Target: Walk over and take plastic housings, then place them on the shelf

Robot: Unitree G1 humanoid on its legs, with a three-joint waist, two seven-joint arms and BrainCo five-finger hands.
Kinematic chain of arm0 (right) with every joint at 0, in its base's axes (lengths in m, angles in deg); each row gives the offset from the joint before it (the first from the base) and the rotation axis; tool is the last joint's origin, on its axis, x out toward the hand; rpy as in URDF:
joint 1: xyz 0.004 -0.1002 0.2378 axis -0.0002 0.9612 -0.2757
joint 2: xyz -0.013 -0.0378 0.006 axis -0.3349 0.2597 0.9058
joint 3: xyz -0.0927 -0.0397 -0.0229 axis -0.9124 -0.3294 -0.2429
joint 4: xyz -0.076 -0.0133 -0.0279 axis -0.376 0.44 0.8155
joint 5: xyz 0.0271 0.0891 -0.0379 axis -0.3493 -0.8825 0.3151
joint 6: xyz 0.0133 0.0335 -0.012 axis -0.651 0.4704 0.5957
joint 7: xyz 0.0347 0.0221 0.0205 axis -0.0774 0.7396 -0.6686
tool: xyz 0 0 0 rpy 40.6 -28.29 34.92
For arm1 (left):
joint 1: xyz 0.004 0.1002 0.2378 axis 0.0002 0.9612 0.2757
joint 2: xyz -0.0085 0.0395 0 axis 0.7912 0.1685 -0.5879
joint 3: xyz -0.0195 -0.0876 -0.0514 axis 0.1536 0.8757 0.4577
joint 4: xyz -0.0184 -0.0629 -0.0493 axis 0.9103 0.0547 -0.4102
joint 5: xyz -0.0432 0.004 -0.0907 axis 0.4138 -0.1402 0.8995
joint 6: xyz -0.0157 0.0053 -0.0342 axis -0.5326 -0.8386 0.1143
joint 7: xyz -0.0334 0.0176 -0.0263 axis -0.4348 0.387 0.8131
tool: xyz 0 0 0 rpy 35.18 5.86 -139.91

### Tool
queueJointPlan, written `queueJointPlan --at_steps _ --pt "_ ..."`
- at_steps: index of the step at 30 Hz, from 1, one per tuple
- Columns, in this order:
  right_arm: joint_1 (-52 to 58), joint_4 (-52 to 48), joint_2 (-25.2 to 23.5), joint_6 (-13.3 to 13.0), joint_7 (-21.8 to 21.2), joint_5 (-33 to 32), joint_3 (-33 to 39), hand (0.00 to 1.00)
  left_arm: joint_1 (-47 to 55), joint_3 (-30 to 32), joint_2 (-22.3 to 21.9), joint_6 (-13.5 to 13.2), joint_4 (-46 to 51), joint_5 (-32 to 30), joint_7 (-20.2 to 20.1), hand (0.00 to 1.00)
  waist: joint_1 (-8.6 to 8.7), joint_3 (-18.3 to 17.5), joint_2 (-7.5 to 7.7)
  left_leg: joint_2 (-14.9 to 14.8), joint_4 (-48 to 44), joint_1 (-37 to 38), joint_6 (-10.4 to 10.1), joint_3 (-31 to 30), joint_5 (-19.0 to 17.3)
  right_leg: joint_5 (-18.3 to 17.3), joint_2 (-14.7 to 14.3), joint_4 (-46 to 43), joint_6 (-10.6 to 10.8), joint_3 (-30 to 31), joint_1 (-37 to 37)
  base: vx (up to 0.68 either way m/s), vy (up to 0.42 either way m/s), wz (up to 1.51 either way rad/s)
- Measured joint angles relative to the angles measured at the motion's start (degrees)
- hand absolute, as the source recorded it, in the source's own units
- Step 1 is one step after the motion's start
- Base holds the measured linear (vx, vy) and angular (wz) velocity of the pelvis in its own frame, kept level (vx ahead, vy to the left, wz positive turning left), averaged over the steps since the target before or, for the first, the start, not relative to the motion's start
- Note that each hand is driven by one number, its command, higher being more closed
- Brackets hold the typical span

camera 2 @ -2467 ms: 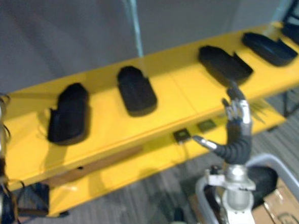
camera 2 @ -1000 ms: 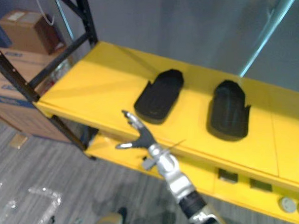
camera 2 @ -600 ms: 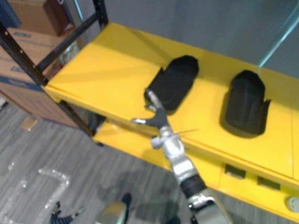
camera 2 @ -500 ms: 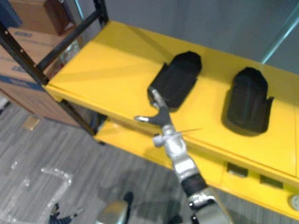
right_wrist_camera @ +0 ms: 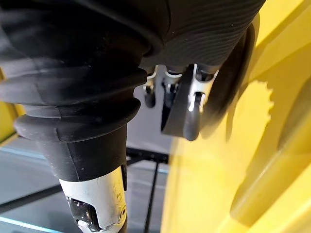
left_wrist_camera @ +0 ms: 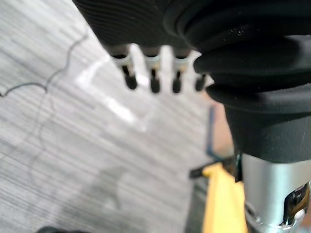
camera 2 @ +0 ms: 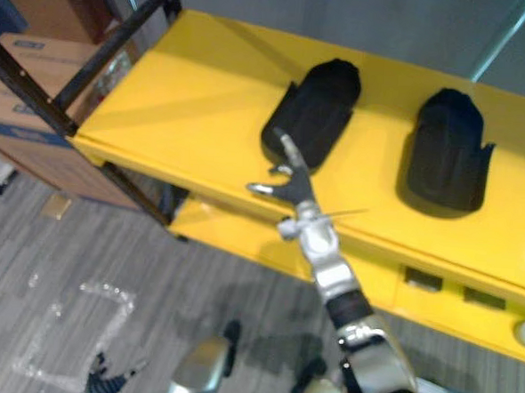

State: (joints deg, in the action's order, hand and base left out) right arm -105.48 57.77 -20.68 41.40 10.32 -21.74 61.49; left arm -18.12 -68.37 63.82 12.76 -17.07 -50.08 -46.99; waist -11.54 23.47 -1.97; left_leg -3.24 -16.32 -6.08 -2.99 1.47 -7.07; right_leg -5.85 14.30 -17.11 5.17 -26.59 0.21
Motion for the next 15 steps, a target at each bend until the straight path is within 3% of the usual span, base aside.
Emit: queueJointPlan --at_steps 7,12,15 --pt "0.1 -2.9 0.6 0.0 -0.9 0.6 -0.1 0.00 0.0 0.0 0.0 0.0 0.2 0.0 0.0 0.00 0.16 0.0 0.05 -0.1 0.1 0.0 0.0 0.6 0.0 0.1 0.0 0.0 0.2 0.4 0.5 0.00 0.001 -0.01" --pt "1.9 -15.1 1.2 -0.2 -1.0 3.9 -0.3 0.00 0.0 0.0 0.0 0.1 0.3 0.0 0.1 0.00 1.40 0.4 0.69 -0.4 0.2 0.1 0.0 1.5 -0.3 0.4 -0.4 0.5 0.5 1.4 0.6 -0.01 0.009 -0.08" --pt "3.9 -19.6 2.5 -1.9 -1.7 3.9 -0.2 0.00 0.0 0.0 0.0 0.1 0.6 0.0 0.1 0.00 1.63 0.6 1.28 -0.5 0.0 0.1 0.1 2.1 -0.7 0.6 -0.6 1.1 0.7 1.8 0.6 0.00 0.013 -0.11"
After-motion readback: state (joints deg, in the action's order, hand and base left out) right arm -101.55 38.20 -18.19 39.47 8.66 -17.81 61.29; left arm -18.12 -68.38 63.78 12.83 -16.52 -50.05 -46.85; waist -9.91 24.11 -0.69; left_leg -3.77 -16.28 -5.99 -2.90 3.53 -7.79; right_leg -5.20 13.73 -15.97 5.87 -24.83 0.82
